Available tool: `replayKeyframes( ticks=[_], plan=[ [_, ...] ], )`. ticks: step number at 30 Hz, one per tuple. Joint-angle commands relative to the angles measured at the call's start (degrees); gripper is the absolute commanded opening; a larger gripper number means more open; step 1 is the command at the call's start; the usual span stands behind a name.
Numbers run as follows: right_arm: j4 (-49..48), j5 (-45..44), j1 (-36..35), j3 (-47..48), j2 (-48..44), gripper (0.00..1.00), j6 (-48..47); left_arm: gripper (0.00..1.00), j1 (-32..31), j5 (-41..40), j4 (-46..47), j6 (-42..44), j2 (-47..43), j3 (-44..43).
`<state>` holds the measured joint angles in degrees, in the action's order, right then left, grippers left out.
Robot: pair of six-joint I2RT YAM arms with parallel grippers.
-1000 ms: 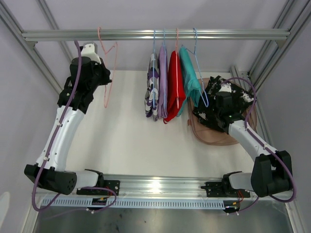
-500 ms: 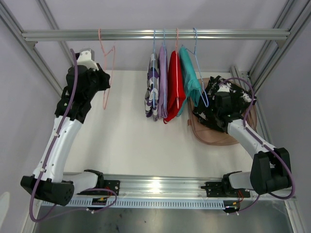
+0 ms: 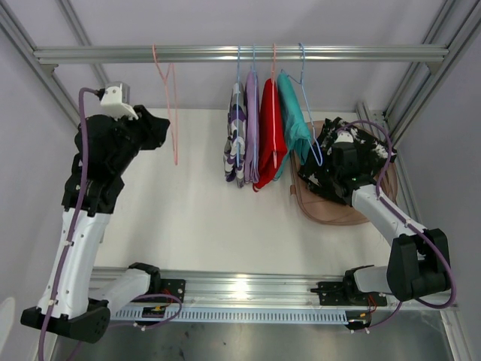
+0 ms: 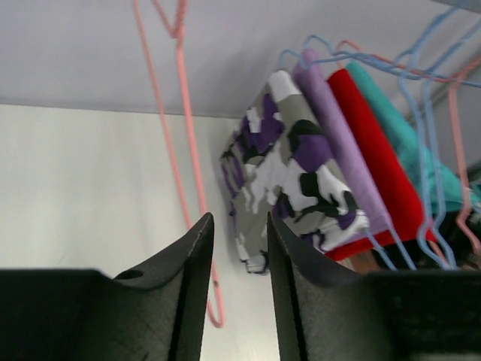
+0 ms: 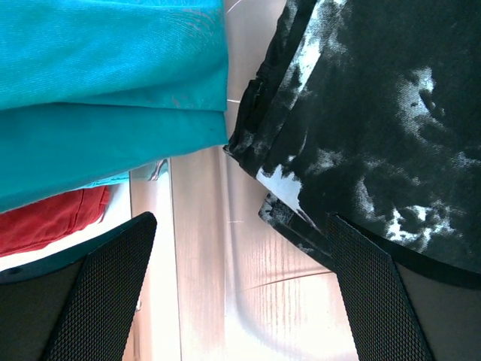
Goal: Remove the trousers from the hanger
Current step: Place the hanger at the clothesline, then pick up the hanger from the clothesline.
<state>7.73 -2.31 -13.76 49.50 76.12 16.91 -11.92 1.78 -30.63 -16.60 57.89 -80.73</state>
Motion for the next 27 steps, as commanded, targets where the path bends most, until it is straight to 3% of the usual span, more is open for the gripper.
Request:
replayKeyframes(
  ticks=[1,7,11,27],
  plan=[
    [-1.75,1.25,-0.39,-0.54,-0.27,0.99,0.14,0.39,0.23,9.10,1.89,-3.17,-0.50,-2.51],
    [-1.57,1.60,-0.39,-0.36,-0.09,0.99,-0.21,0.49,0.23,29.29,15.14,-16.32,2.66,0.40],
    [-1.22,1.69,-0.48,-0.36,-0.18,1.00,-0.47,0.50,-0.99,36.61,24.38,-23.02,7.14,1.63],
    [-0.96,1.60,-0.30,-0.45,0.70,0.99,-0.82,0.50,-8.91,35.05,30.28,-23.83,19.10,-1.71]
  ],
)
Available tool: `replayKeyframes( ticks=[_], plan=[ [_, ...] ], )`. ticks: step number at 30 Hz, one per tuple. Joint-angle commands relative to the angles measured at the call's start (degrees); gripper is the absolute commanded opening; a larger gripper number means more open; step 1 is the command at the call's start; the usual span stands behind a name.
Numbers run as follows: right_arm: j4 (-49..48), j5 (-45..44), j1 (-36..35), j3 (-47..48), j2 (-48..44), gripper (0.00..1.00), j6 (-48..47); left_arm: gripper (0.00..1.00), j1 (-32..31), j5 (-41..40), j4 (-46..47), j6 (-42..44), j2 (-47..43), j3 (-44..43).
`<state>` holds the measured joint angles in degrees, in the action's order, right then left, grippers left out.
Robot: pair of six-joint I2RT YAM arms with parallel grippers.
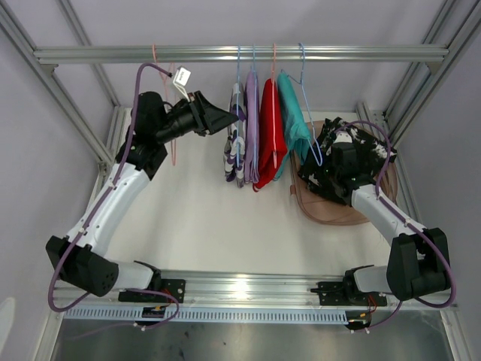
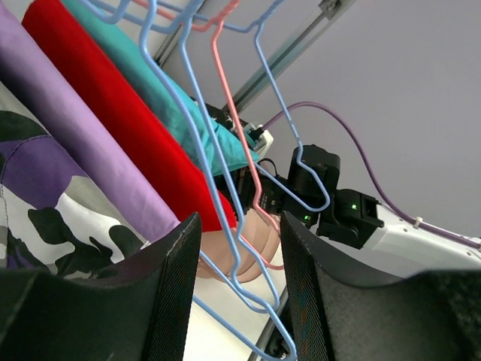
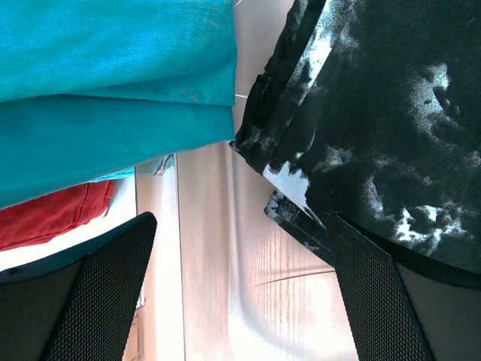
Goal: Remove the trousers from the hanger
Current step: Pick up the hanger from the clothesline.
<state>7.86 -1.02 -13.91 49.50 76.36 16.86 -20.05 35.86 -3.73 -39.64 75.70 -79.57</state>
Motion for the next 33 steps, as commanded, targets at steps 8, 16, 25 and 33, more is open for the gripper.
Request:
replayKeyframes(
  ticks=[8,16,25,33],
  plan=[
    [-1.35,0.31,-0.15,-0.54,0.63,0.99,-0.78,0.49,-3.41,-0.88,-0.84,3.78,5.33,-5.77],
    [-0.74,0.40,-0.15,-0.10,1.60,0.99,-0.78,0.39,-3.50,3.34,3.11,-2.54,8.58,-7.18],
    [-0.65,0.40,-0.06,-0.10,1.69,0.99,-0.60,0.36,-3.68,6.76,7.33,-7.03,11.31,-8.76],
    [-0.74,0.31,-0.06,-0.19,1.69,1.00,-0.69,0.27,-3.94,8.09,8.73,-9.14,12.36,-8.76]
  ],
)
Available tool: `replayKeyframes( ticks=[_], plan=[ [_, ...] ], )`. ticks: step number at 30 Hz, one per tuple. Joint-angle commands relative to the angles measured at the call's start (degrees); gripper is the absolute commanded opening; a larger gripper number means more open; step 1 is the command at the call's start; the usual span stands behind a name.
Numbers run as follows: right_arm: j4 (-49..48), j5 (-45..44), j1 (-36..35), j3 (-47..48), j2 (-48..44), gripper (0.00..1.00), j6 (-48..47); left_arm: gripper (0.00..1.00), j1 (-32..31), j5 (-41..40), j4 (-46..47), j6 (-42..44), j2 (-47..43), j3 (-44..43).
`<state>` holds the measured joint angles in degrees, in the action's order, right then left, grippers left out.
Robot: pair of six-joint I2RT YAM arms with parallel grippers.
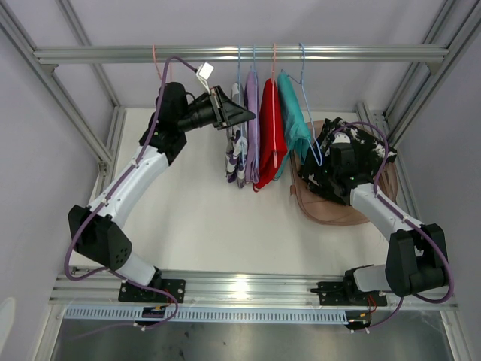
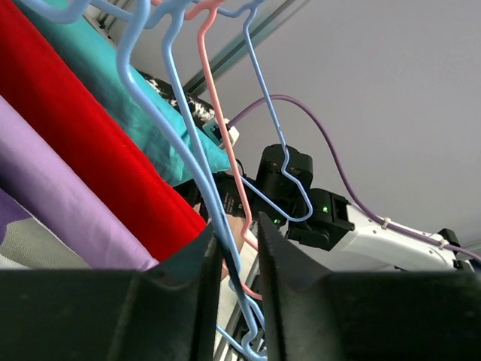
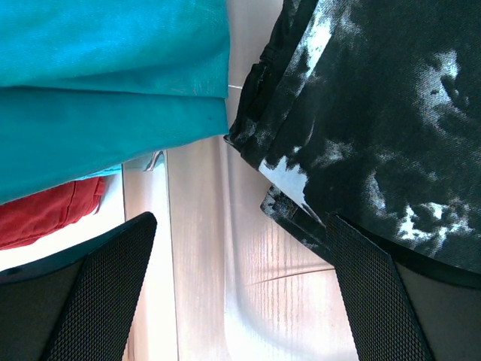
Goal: Remove the trousers from the hanger
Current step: Pick up the hanger from the clothesline.
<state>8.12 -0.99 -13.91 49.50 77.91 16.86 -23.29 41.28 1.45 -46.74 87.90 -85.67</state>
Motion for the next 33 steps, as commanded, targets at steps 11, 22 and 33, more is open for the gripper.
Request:
replayKeyframes(
  ticks=[11,22,33],
  plan=[
    [-0.91,1.95,-0.06,-0.19,0.40,0.99,-0.60,0.01,-1.58,3.55,6.19,-6.17,-0.89,-2.22],
    [-0.74,2.40,-0.06,-0.10,0.49,0.99,-0.78,0.00,-1.76,1.97,6.81,-6.79,-4.05,-5.12],
    [-0.56,2.66,-0.06,0.08,0.49,0.99,-0.78,0.01,-1.50,-0.76,0.13,-4.15,-3.61,-15.49]
  ],
)
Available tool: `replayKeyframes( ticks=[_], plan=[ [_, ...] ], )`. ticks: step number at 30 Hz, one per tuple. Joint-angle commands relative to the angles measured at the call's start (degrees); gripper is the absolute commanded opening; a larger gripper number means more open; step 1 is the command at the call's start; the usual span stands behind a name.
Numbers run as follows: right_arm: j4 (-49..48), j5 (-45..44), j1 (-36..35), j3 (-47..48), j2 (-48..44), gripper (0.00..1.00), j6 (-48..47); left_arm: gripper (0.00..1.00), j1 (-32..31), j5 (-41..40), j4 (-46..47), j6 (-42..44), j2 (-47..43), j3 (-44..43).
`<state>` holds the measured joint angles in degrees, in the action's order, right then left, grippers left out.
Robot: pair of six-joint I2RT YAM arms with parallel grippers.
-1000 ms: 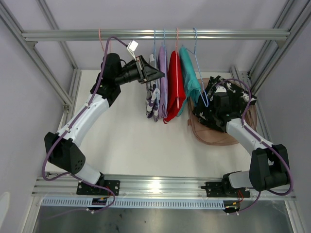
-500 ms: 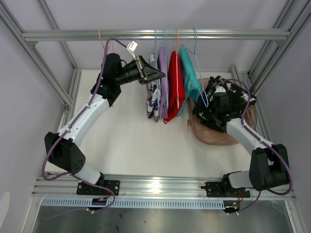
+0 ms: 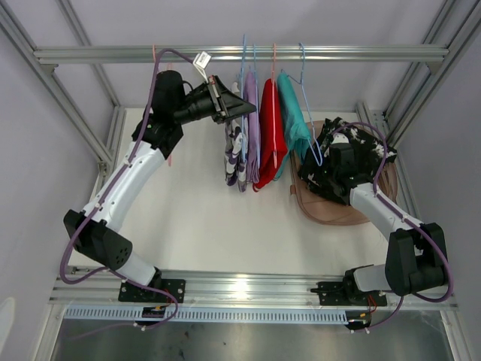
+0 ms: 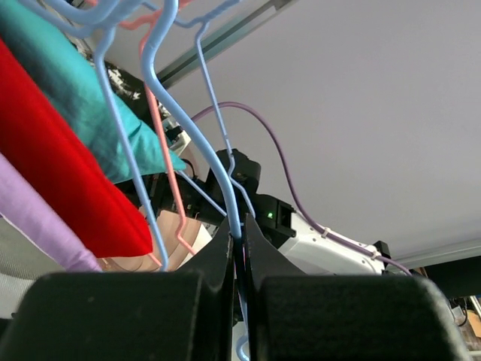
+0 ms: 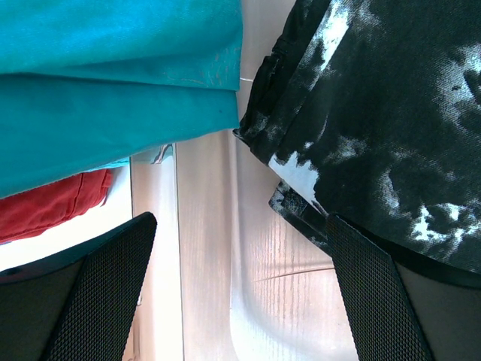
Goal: Remove the trousers from the hanger
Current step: Pick up the hanger from the clothesline.
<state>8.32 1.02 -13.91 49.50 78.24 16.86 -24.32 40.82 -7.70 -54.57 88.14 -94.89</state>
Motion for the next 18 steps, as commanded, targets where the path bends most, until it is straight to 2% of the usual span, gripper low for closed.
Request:
replayKeyframes(
  ticks=[1,8,18],
  plan=[
    [-0.67,0.65,-0.06,0.08,0.25,0.99,-0.87,0.01,-0.38,-0.56,9.11,4.03,-3.94,-6.44],
    [-0.67,0.92,-0.06,0.16,0.25,0.99,-0.87,0.00,0.76,-2.93,5.78,6.49,-6.31,-6.18],
    [1.00,0.31,-0.15,1.22,-0.28,0.99,-1.83,0.00,0.85,-9.44,-1.87,16.50,-14.74,-3.47]
  ],
)
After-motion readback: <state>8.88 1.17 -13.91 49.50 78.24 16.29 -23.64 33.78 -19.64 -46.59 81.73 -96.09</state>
